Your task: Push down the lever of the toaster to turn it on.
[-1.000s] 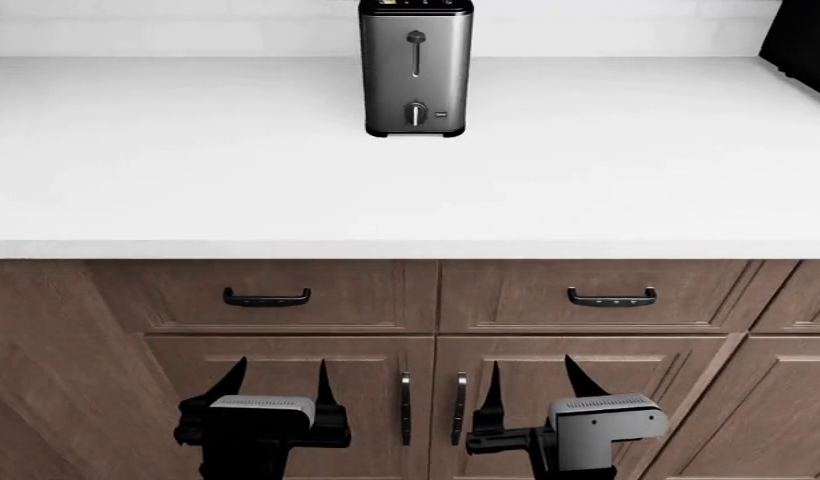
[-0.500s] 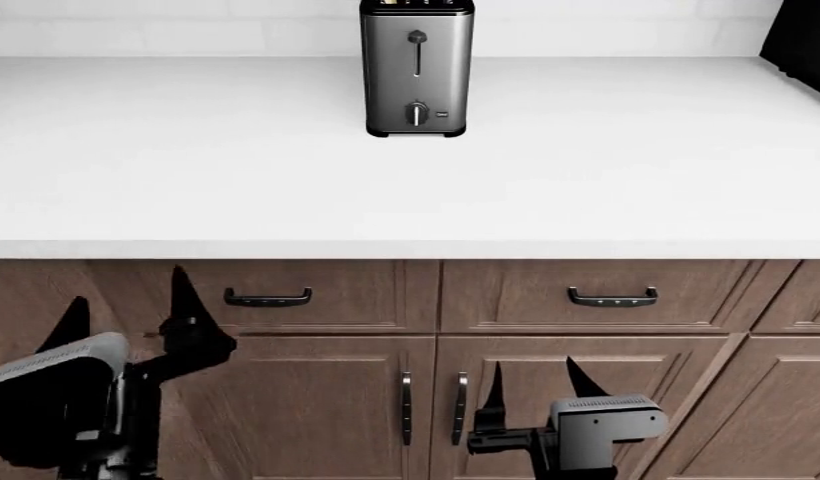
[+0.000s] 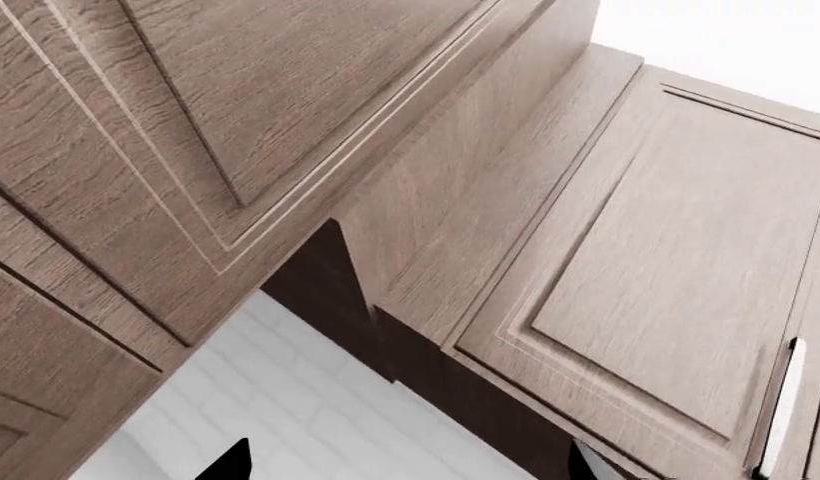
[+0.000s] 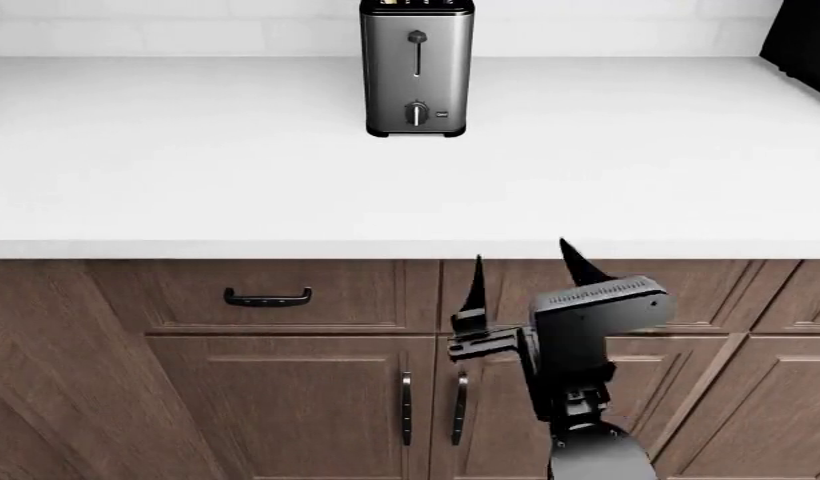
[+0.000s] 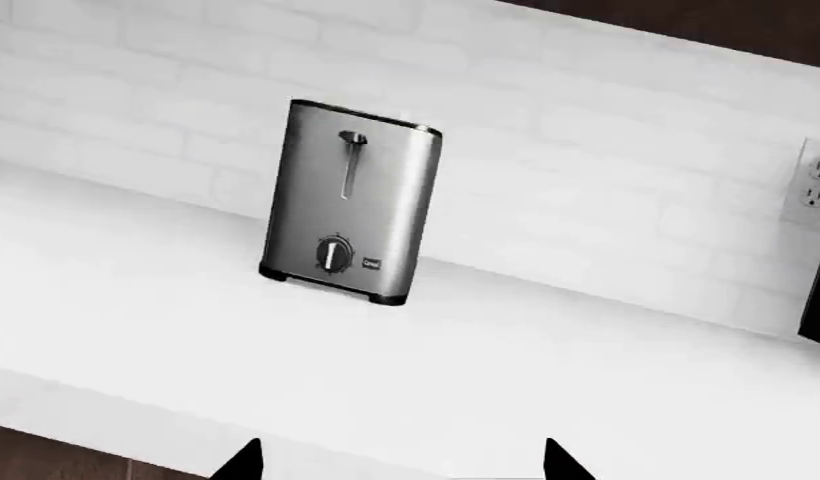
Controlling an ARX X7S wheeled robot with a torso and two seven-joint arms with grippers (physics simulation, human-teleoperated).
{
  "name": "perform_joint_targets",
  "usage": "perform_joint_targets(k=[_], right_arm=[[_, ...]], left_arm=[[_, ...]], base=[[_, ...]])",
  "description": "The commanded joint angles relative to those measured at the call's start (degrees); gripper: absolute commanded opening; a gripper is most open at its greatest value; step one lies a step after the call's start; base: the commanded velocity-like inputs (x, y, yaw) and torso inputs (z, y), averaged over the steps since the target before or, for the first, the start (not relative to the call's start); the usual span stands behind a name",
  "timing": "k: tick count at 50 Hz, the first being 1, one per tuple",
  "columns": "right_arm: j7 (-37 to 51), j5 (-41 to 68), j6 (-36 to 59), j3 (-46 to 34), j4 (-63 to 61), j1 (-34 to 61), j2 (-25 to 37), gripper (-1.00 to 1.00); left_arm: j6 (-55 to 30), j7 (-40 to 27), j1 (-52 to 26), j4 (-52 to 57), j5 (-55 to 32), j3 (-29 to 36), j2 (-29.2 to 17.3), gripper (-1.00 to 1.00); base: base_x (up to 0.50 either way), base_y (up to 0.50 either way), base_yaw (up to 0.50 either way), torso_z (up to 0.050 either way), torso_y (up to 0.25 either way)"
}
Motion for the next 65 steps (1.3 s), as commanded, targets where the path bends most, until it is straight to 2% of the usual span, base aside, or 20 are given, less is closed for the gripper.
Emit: perform_joint_targets(k=[1, 2, 4, 5, 6, 7, 8, 9, 14, 15, 17, 26, 34, 65], right_arm=[[-12.0, -17.1, 61.6, -2.9, -38.3, 40.0, -5.0, 1.00], [-9.8, -14.0, 67.9, -2.1, -38.2, 40.4, -5.0, 1.00], [-6.0, -8.3, 67.9, -0.4, -37.5, 41.5, -5.0, 1.00], [2.6, 0.3, 67.9, 8.2, -30.6, 49.0, 3.6, 1.00], [11.1, 8.9, 59.3, -0.4, -24.6, 57.6, 12.2, 1.00], [19.7, 17.5, 50.7, -9.0, -24.0, 59.7, 20.8, 1.00], [28.3, 26.1, 42.1, -12.2, -23.6, 65.3, 29.4, 1.00], [36.9, 34.7, 33.5, -12.6, -22.2, 66.5, 31.0, 1.00], [79.9, 77.7, 35.9, -15.9, -12.9, 70.7, 28.6, 1.00], [81.5, 86.3, 37.3, -17.4, -10.4, 71.8, 28.1, 1.00], [80.4, 100.8, 39.7, -19.9, -6.4, 73.6, 27.1, 1.00], [69.9, 94.3, 41.7, -24.0, 5.3, 76.3, 24.6, 1.00], [63.3, 90.6, 41.1, -25.8, 5.7, 76.3, 24.4, 1.00], [62.3, 89.5, 38.3, -25.8, 4.3, 74.1, 24.1, 1.00]], left_arm=[[6.1, -3.2, 2.7, 1.8, -2.1, -0.2, -4.3, 1.00], [6.2, -3.2, 2.8, 1.8, -2.1, -0.2, -4.3, 1.00], [6.5, -3.2, 3.0, 1.7, -2.2, -0.3, -4.3, 1.00], [6.6, -3.3, 3.2, 1.8, -2.3, -0.4, -4.3, 1.00], [6.7, -3.3, 3.2, 1.8, -2.2, -0.4, -4.4, 1.00], [6.7, -3.4, 3.2, 1.8, -2.2, -0.4, -4.5, 1.00], [6.8, -3.5, 3.2, 1.8, -2.1, -0.3, -4.6, 1.00], [6.8, -3.6, 3.3, 1.9, -2.0, -0.2, -4.7, 1.00], [7.3, -3.7, 3.7, 2.0, -2.0, -0.3, -4.9, 1.00], [7.5, -3.7, 3.8, 2.0, -2.0, -0.3, -5.0, 1.00], [7.7, -3.7, 4.1, 2.0, -2.0, -0.4, -5.0, 1.00], [8.6, -4.1, 4.7, 2.1, -1.9, -0.2, -5.5, 1.00], [9.5, -4.5, 5.2, 2.1, -1.6, -0.1, -6.2, 1.00], [12.2, -5.5, 6.7, 1.6, -0.5, 1.1, -7.5, 1.00]], base=[[0.00, 0.00, 0.00, 0.000, 0.000], [0.00, 0.00, 0.00, 0.000, 0.000], [0.00, 0.00, 0.00, 0.000, 0.000], [0.00, 0.00, 0.00, 0.000, 0.000], [0.00, 0.00, 0.00, 0.000, 0.000], [0.00, 0.00, 0.00, 0.000, 0.000], [0.00, 0.00, 0.00, 0.000, 0.000], [0.00, 0.00, 0.00, 0.000, 0.000], [0.00, 0.00, 0.00, 0.000, 0.000], [0.00, 0.00, 0.00, 0.000, 0.000], [0.00, 0.00, 0.00, 0.000, 0.000], [0.00, 0.00, 0.00, 0.000, 0.000], [0.22, 0.00, 0.00, 0.000, 0.000], [0.50, 0.00, 0.00, 0.000, 0.000]])
